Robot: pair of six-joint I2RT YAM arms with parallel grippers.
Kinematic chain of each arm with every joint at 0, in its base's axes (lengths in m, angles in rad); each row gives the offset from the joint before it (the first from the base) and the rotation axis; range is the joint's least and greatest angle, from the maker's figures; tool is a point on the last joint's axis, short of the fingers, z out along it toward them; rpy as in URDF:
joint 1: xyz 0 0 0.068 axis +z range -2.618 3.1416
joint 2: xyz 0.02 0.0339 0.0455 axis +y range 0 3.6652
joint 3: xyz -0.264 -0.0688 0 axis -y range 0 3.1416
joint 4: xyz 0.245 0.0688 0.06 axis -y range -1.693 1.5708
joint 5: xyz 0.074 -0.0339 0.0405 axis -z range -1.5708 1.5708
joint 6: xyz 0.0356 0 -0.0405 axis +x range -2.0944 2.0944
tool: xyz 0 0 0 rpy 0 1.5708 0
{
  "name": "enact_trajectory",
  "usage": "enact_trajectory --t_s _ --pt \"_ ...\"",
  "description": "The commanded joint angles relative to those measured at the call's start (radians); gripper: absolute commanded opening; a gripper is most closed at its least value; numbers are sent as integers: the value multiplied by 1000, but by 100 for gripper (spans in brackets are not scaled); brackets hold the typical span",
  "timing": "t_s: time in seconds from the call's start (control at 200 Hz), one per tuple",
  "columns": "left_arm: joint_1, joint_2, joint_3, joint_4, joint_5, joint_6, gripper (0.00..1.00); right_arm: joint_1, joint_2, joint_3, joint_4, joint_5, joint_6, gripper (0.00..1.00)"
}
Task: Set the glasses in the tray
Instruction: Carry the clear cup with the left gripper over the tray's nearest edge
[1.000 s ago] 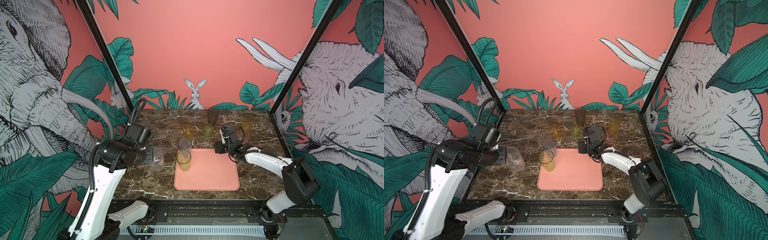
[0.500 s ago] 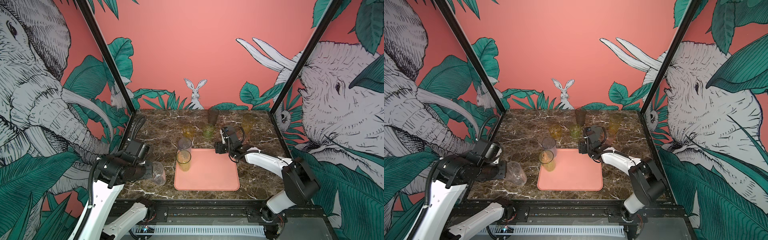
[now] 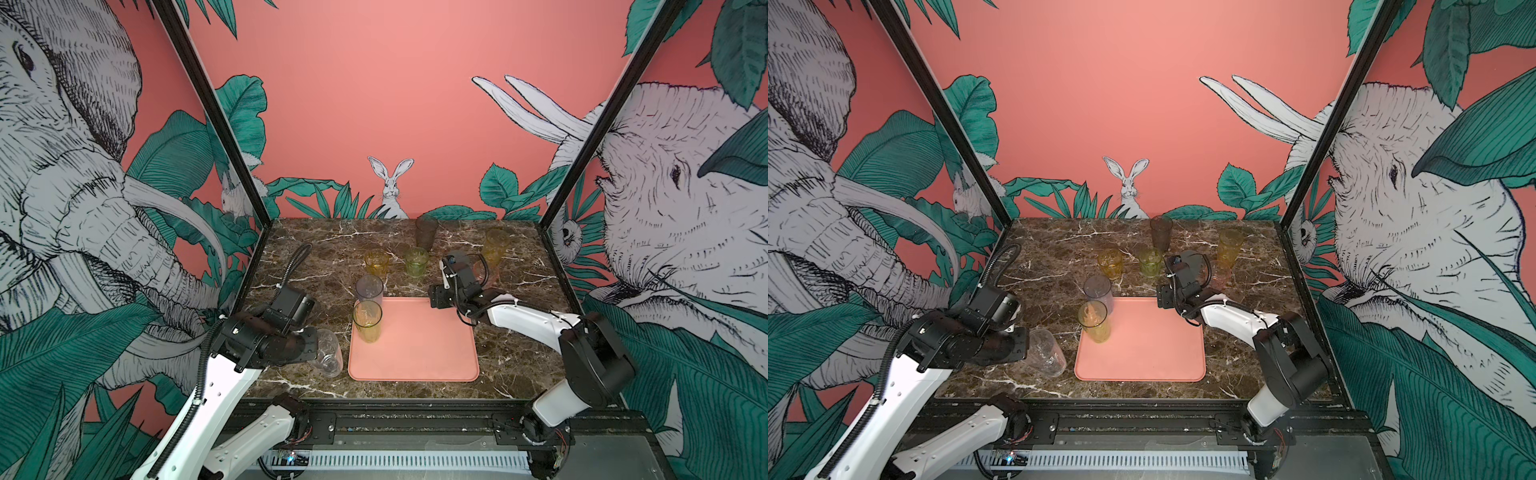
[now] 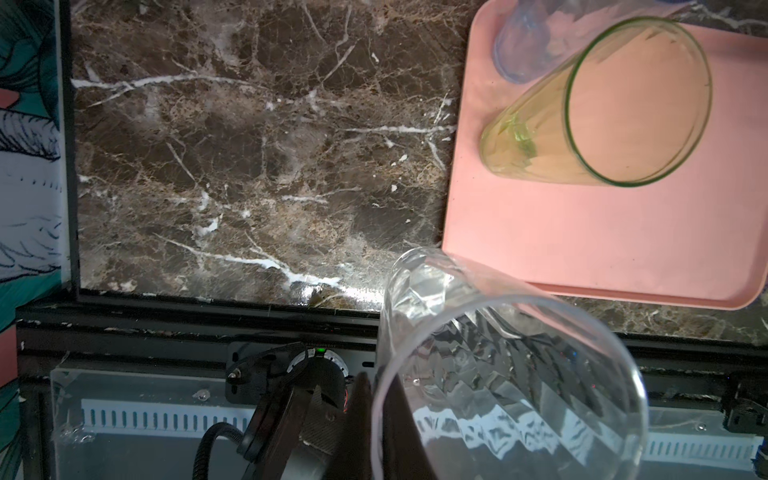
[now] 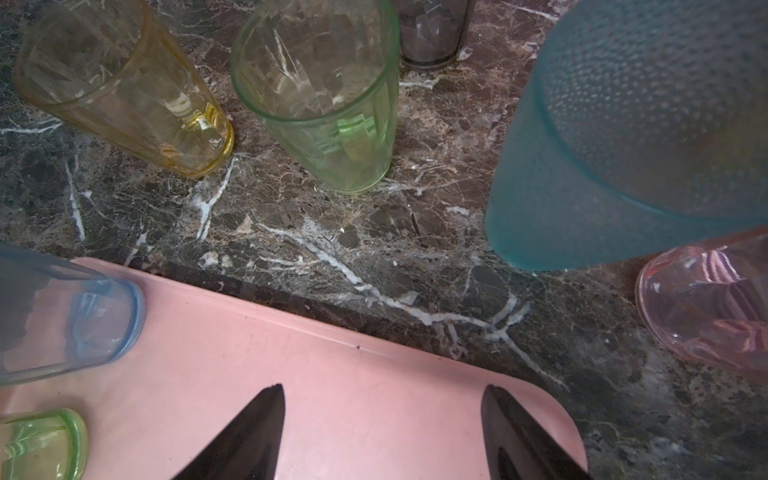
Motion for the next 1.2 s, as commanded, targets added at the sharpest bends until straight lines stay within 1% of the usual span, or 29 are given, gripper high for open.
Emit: enact_trajectory --t_s 0.0,0.105,0.27,0.28,0.305,0.43,0.52,0.69,0.835,1.195 --pt "-50 15 -14 51 -31 -61 0 -5 9 12 21 12 -11 77" --pt "-107 39 -11 62 -76 -87 0 -5 9 12 19 15 -14 77" --pt "-162 71 -28 104 -85 -107 0 -5 9 12 18 17 -15 77" --pt "-186 73 -30 107 -86 -109 0 -5 9 12 18 17 -15 77" --pt "-207 77 -33 114 -91 -115 0 -6 9 12 18 15 -15 77" --pt "-258 88 -51 144 -113 -139 0 -5 9 13 18 15 -14 77" --pt "-278 93 -78 184 -99 -150 0 -6 8 14 18 14 -14 77" --pt "-326 120 -111 219 -117 -170 0 -5 9 14 18 15 -14 77" --pt "-355 137 -142 278 -103 -178 0 -5 9 13 18 9 -12 77" --pt "-374 175 -181 351 -98 -174 0 -5 9 17 18 6 -11 77"
